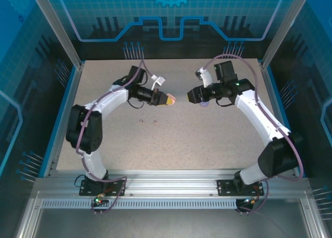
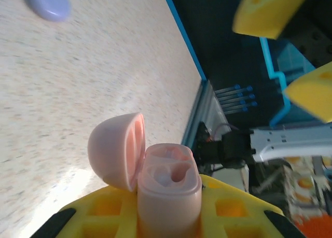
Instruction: Insert the wireless bluetooth earbuds into the charging case
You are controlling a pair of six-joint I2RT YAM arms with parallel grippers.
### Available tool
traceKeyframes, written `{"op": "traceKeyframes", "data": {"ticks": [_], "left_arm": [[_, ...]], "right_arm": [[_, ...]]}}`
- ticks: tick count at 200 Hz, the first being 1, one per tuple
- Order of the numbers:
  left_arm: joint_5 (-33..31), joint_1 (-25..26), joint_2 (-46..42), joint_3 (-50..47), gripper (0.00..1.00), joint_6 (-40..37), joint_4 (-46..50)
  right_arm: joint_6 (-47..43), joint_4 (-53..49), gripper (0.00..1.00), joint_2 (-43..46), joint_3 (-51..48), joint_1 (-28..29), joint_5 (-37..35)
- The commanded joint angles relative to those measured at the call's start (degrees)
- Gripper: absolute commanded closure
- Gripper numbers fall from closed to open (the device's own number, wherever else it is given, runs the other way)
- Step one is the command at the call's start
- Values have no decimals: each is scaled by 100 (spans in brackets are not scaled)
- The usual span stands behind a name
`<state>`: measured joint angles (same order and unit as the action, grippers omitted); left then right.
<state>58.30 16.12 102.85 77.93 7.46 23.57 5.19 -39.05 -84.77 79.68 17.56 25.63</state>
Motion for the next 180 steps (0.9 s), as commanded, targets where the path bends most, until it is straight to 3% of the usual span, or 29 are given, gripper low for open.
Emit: {"op": "traceKeyframes", "data": {"ticks": [1,33,102,180], "left_arm": [[-443,-326,-918,-552,100,585,-1342],[-1270,-656,-1872,-1471,100,1156,-2493],[-3729,-696,-3487,-2607,100,1402,-3276],[-4741,-724,-3954,-2607,100,1684,-3052]], "right_arm": [[659,-242,39,103,28,46,-77],[1268,-152,35,97,-315,543,-680],[2358,-425,33,-1222,86,2052,-2444],[3384,-1246,37,-3544,2118,2893,-3174]]}}
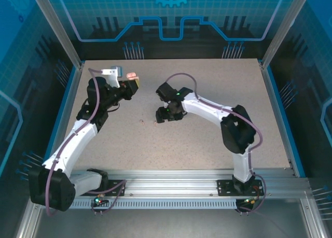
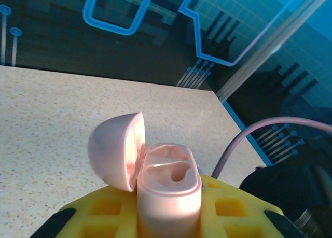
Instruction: Insert the wireless bluetooth earbuds into the charging case
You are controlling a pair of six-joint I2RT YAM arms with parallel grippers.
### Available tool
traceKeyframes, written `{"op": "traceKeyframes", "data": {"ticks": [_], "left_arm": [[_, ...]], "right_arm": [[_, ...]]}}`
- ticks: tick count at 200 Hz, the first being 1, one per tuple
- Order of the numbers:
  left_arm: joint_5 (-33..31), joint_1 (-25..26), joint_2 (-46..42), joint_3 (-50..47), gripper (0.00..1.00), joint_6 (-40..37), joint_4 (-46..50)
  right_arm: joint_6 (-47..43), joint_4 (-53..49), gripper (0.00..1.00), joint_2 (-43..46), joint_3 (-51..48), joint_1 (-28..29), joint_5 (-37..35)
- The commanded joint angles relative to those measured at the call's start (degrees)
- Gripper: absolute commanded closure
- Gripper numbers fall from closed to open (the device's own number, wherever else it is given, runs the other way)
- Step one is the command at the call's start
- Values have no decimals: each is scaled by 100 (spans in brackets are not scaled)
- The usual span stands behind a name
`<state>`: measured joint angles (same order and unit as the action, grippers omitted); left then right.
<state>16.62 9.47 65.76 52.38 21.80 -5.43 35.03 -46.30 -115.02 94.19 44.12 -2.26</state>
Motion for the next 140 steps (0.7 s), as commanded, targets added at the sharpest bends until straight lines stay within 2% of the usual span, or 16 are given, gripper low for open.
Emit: {"op": "traceKeyframes", "data": {"ticks": [1,64,140], "left_arm": [[-581,-64,-255,-52,100,257,-156],[-612,-113,-284,-107,100,465,-237],[-548,-130,-379,-155,100,446,-272]], "right_arm": [[405,-534,37,-546,695,242,-387],[531,-1289,44,-1795,2268,560,-839],[523,-1469,51,-2454,2825,597,-903]]}}
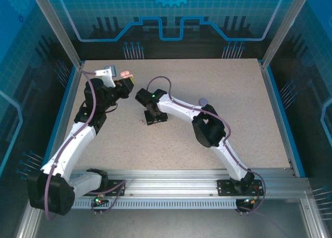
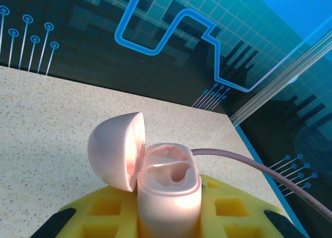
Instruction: Insert the wireless bluetooth earbuds into the charging case
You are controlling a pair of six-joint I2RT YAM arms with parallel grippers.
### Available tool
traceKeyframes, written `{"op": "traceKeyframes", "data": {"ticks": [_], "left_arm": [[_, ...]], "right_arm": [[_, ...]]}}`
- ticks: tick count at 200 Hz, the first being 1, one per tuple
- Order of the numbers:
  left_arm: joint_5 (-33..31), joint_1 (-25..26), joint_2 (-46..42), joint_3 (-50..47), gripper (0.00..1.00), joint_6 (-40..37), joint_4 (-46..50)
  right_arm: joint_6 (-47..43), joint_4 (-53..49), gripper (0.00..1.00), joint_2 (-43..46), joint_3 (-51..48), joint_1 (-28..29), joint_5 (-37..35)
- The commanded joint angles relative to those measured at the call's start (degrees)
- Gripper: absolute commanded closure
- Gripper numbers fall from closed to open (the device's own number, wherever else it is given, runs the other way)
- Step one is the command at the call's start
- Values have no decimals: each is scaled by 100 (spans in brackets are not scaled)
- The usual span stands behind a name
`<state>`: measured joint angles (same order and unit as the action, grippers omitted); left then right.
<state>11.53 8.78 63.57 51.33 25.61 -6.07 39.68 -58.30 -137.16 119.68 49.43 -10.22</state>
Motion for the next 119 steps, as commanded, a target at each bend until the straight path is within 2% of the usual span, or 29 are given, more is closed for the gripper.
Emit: {"op": "traceKeyframes", "data": {"ticks": [1,119], "left_arm": [[-42,-60,-161,-47,100,62,-210],[16,-60,-158,-126,100,72,-324]], "right_arm": [[53,-269,51,-245,285,67,-114],[62,-425,64,-695,770,67,-148]]}}
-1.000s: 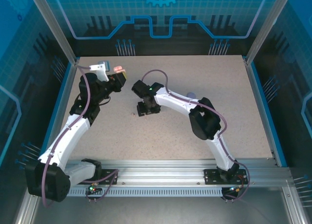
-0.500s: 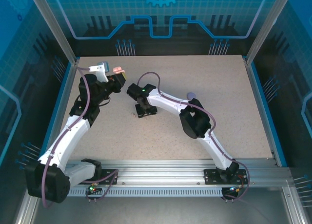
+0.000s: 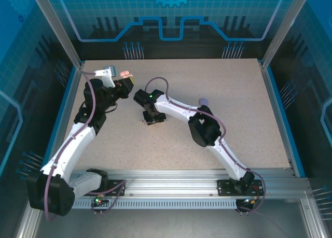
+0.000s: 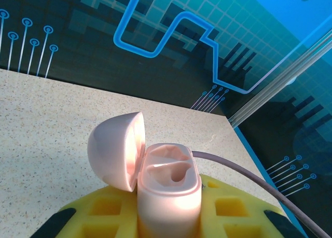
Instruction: Insert the wireless bluetooth earbuds into the charging case
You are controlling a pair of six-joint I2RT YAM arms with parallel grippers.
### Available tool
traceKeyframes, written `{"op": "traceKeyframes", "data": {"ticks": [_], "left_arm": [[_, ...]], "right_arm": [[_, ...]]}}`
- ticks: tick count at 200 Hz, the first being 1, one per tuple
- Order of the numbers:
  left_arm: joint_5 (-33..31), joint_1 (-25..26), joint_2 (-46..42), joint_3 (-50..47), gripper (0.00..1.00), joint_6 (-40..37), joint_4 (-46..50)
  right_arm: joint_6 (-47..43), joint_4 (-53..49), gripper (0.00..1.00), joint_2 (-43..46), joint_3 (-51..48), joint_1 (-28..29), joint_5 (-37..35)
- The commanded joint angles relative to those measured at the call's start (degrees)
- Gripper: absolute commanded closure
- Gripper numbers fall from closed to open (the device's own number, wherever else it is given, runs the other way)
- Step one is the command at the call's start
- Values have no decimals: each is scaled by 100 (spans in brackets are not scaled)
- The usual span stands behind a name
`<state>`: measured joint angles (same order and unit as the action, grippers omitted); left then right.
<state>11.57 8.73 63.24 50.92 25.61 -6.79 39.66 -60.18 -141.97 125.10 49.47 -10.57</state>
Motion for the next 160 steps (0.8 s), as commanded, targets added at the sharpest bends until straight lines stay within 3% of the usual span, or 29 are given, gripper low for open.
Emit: {"op": "traceKeyframes", "data": {"ticks": [1,160], "left_arm": [[12,-56,-122,-88,100,70,-253],[46,-57,-93,-91,100,94,-348]], "right_arm": [[66,-243,64,-224,236,58,-112],[138,-512,68,-209,235,133,-209]]}}
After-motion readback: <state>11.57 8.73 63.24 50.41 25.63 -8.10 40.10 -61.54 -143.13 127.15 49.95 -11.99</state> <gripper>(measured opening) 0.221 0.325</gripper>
